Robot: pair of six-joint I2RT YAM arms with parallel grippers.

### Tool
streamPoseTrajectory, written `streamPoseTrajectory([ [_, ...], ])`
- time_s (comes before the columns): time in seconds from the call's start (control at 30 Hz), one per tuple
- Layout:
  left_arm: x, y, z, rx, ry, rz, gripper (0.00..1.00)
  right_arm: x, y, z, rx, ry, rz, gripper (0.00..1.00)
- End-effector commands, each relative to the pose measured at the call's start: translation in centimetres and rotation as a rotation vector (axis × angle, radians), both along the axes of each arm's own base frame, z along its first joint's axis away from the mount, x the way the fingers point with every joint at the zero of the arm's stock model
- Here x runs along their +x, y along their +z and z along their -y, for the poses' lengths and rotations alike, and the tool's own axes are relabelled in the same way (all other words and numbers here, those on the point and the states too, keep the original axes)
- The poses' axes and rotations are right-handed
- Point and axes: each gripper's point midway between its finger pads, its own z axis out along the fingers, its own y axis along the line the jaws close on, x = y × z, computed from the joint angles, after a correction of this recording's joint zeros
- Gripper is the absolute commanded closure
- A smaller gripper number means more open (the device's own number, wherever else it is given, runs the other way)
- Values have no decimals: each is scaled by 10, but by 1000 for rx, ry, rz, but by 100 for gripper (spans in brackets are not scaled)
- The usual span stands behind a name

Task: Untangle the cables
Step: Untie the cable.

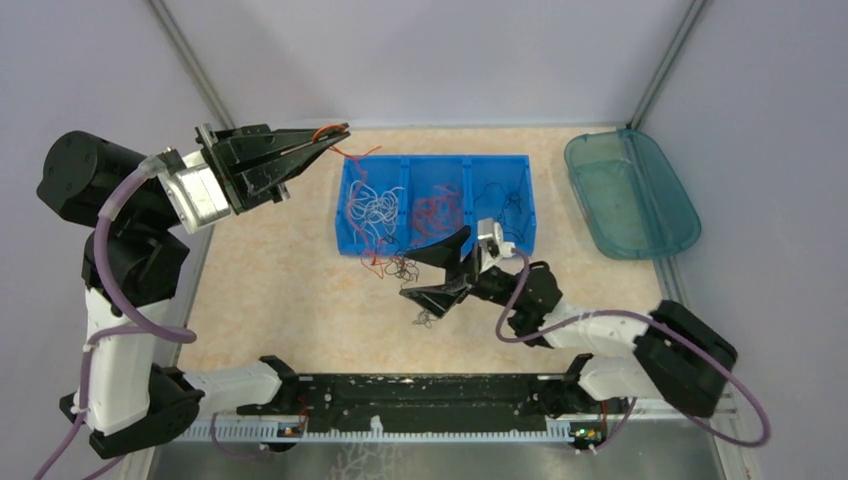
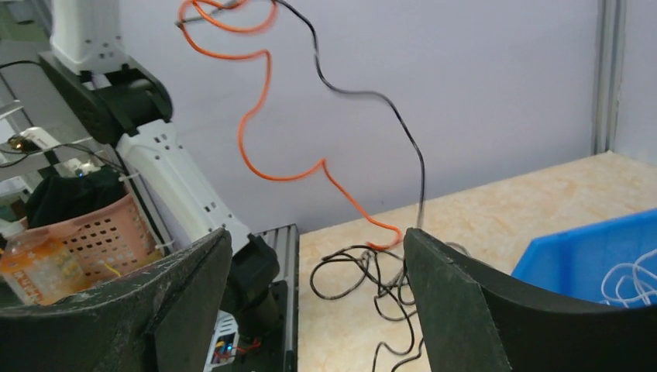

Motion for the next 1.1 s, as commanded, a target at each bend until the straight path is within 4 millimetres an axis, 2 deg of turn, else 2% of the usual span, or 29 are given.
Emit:
streamPoseTrajectory([
  [0.0,-12,3,-4,6,-22,26,100,-12,3,4,-152,34,53,18],
  [0.1,-13,2,-5,10,-18,42,100,-9,2,15,-191,16,12,18],
  [0.17,-11,1,-5,19,-4,62,100,-15,2,26,-178,40,-26,18],
  [0.27,-6,0,-7,26,37,106,100,-21,-9,39,-156,31,-63,19],
  [0.33,-6,0,-8,26,36,103,100,-18,-15,44,-148,-3,-86,19],
  [0.43,-10,-4,-4,35,-4,71,100,-9,-5,44,-117,-50,-49,22],
  [0.57,-11,-7,-1,36,-29,34,100,0,22,26,-105,-32,59,24],
  [0.7,-11,-9,-1,43,-31,21,100,-4,44,-1,-71,103,102,27],
  [0.8,-10,-11,-1,45,-25,20,100,-10,49,-18,-54,167,124,30],
  [0.97,-11,-12,-3,45,-18,28,100,-21,47,-46,-66,223,147,31],
  [1.07,-12,-10,-4,42,-17,32,100,-23,42,-55,-76,242,133,40],
])
